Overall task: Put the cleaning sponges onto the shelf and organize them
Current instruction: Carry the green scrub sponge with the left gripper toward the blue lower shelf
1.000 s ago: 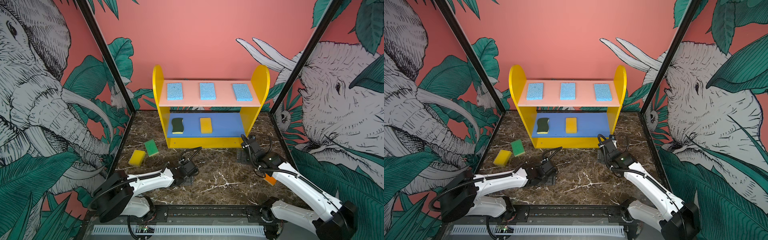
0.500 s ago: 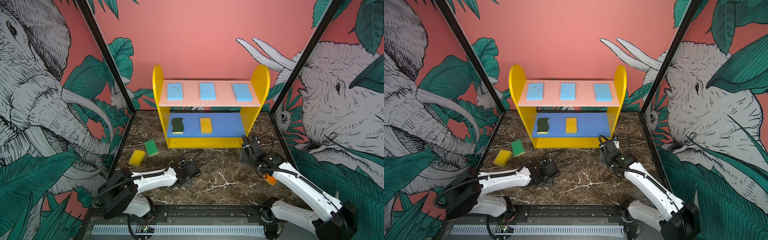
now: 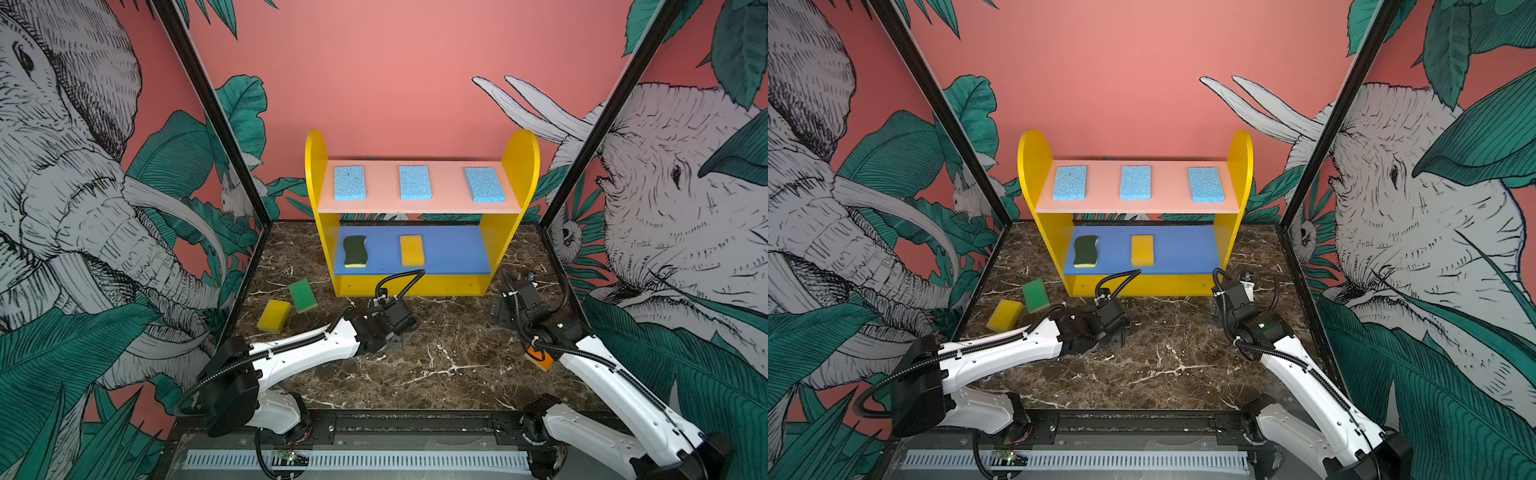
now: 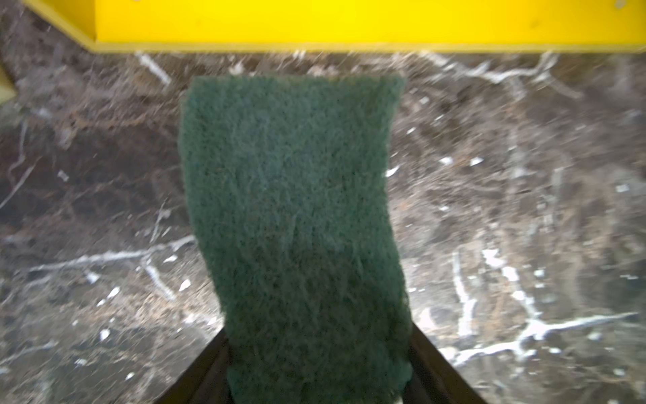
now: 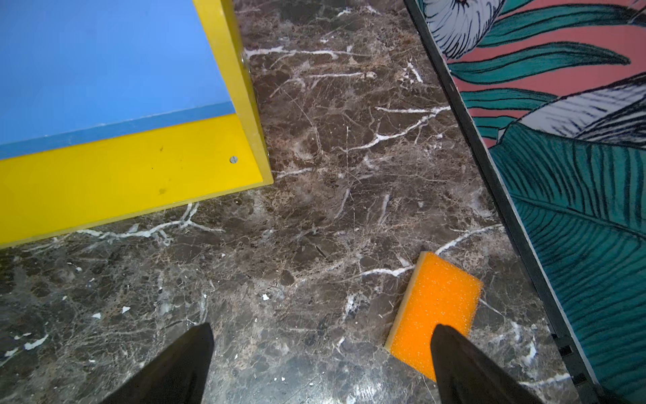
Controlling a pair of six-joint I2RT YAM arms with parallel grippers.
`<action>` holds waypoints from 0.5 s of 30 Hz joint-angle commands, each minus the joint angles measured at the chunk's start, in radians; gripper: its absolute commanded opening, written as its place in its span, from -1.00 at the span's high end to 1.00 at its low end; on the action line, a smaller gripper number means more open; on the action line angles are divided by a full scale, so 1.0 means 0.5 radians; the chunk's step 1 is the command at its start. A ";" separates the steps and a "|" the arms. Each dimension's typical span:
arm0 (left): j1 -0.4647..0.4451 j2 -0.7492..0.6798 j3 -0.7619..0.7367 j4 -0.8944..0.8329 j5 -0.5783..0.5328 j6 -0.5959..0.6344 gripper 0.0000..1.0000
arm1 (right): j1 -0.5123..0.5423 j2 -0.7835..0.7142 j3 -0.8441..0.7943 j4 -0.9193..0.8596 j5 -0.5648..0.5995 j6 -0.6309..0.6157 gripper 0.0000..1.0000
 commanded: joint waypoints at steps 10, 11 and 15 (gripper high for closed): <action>-0.092 0.377 0.535 0.315 -0.102 0.370 -0.32 | -0.088 -0.159 -0.030 -0.059 -0.003 -0.072 -0.99; -0.093 0.400 0.582 0.323 -0.105 0.385 -0.32 | -0.090 -0.163 -0.033 -0.059 -0.003 -0.071 -0.98; -0.102 0.530 0.784 0.380 -0.125 0.478 -0.32 | -0.103 -0.167 -0.033 -0.064 -0.015 -0.087 -0.99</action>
